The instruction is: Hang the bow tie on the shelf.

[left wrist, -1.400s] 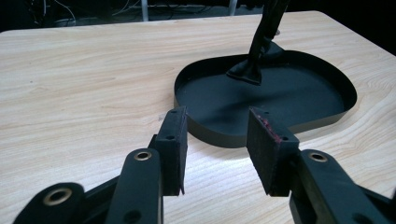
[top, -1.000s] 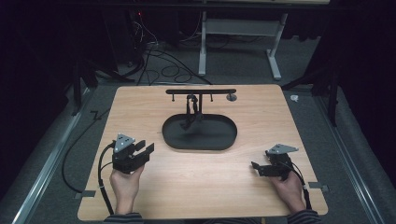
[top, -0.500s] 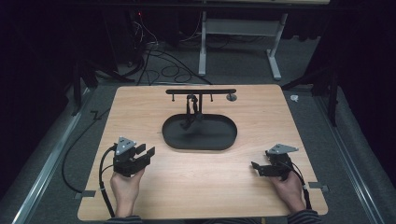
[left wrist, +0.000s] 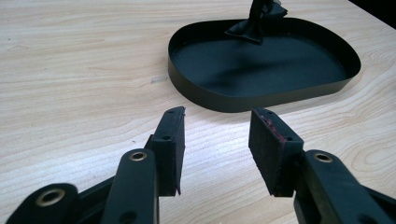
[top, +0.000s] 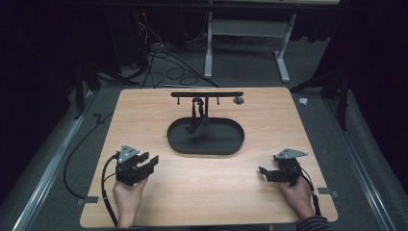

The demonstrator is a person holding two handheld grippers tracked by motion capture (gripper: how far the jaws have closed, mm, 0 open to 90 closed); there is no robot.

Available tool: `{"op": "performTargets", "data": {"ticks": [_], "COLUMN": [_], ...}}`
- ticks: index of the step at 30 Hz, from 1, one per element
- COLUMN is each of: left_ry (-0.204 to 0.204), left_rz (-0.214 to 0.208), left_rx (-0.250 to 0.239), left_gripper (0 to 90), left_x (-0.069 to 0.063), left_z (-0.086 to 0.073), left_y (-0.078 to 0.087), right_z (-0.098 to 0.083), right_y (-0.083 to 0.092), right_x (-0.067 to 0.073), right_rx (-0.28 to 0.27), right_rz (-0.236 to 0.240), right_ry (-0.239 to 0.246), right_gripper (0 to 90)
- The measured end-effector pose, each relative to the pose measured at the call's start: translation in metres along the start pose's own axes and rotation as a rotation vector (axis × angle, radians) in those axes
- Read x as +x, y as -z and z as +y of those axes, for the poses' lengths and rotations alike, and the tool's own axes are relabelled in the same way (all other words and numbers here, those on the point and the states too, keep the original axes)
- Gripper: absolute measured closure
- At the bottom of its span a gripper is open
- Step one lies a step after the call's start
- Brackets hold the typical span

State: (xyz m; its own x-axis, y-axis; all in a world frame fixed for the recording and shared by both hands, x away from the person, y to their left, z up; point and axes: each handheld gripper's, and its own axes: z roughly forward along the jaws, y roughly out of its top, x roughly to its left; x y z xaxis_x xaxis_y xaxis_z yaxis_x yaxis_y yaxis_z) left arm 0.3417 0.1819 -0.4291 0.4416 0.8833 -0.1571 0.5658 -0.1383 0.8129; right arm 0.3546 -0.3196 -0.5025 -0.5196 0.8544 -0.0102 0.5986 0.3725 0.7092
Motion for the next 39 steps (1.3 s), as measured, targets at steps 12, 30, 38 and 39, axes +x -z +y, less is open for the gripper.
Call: {"op": "performTargets", "data": {"ticks": [12,30,38,39], "left_ry": [0.015,0.048,0.044,0.044], "left_rz": [0.0,-0.012,-0.008,-0.008], "left_rx": [0.023,0.045,0.061,0.061], "left_gripper": [55.1,53.9,53.6,53.4], "left_x": [0.001,-0.001,-0.004,-0.004], "left_z": [-0.012,-0.029,-0.034,-0.034], "left_y": [-0.005,-0.018,-0.025,-0.025], "right_z": [0.0,0.0,0.0,0.0], "right_y": [0.0,0.0,0.0,0.0], "right_x": [0.0,0.0,0.0,0.0], "right_rx": [0.0,0.0,0.0,0.0], "right_rz": [0.0,0.0,0.0,0.0], "right_ry": [0.0,0.0,0.0,0.0], "right_gripper": [20.6,20.6,20.6,20.6]}}
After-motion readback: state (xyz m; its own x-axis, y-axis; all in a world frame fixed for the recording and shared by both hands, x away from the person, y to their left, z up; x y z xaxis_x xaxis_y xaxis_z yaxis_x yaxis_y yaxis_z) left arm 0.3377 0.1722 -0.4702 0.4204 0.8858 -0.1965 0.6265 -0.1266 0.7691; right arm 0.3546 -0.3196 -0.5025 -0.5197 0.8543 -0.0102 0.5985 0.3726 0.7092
